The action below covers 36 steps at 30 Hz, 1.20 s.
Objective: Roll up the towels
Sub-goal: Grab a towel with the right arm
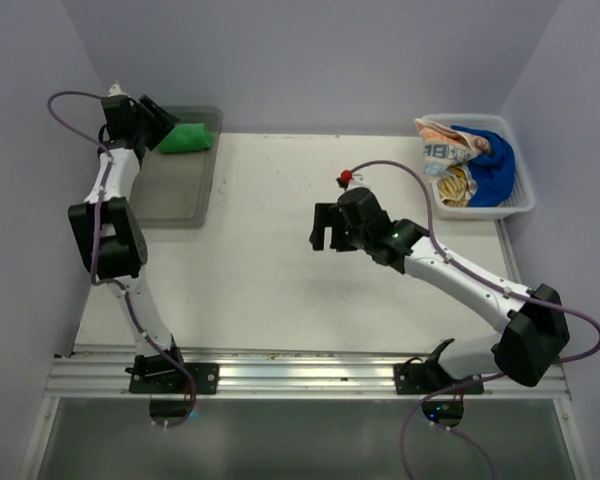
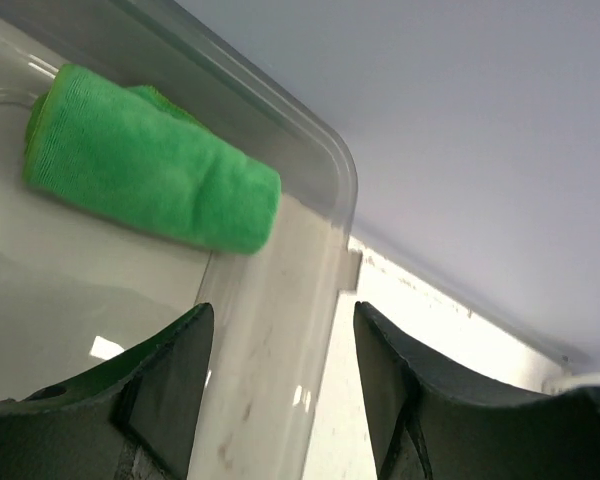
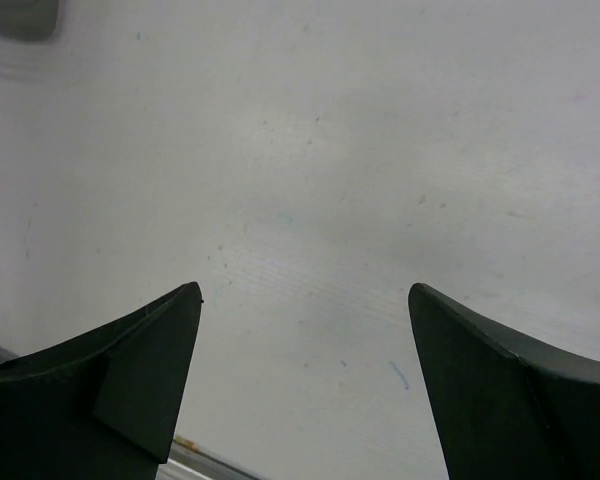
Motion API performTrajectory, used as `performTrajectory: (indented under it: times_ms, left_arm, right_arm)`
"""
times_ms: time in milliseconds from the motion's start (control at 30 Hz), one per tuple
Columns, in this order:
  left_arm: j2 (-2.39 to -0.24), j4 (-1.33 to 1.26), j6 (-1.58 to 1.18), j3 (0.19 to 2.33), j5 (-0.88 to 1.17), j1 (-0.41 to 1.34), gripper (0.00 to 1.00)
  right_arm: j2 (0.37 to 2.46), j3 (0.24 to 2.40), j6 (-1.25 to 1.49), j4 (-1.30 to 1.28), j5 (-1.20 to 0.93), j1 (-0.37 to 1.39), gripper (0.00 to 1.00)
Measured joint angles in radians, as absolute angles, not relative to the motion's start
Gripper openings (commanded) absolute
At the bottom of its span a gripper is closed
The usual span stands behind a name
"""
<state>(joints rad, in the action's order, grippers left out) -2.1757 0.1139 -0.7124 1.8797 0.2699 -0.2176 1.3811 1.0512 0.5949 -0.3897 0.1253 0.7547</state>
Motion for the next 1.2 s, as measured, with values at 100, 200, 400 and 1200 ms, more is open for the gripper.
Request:
performTrajectory:
  times_ms: [100, 200, 400, 1200]
  left_arm:
    - [-1.993, 0.155, -0.661, 1.735, 0.258, -0.216, 0.63]
    - [-1.827, 0.196, -0.605, 1.622, 0.231, -0.207, 0.64]
    - [-1.56, 0.311, -0.522, 1.463, 0.118, -0.067, 0.65]
    - [-1.344, 0.575, -0.467, 1.2, 0.07, 0.244, 0.68]
  right_arm:
    - [1.344, 1.139, 0.546, -0.474, 0.224, 0.709, 0.9]
    - [1.322, 1.211, 0.505, -0.548, 0.293, 0.629, 0.9]
    - [1.341, 1.346, 0.457, -0.68, 0.356, 0.388, 0.9]
    - [2.112, 1.975, 0.596, -0.728, 0.076, -0.237, 0.52]
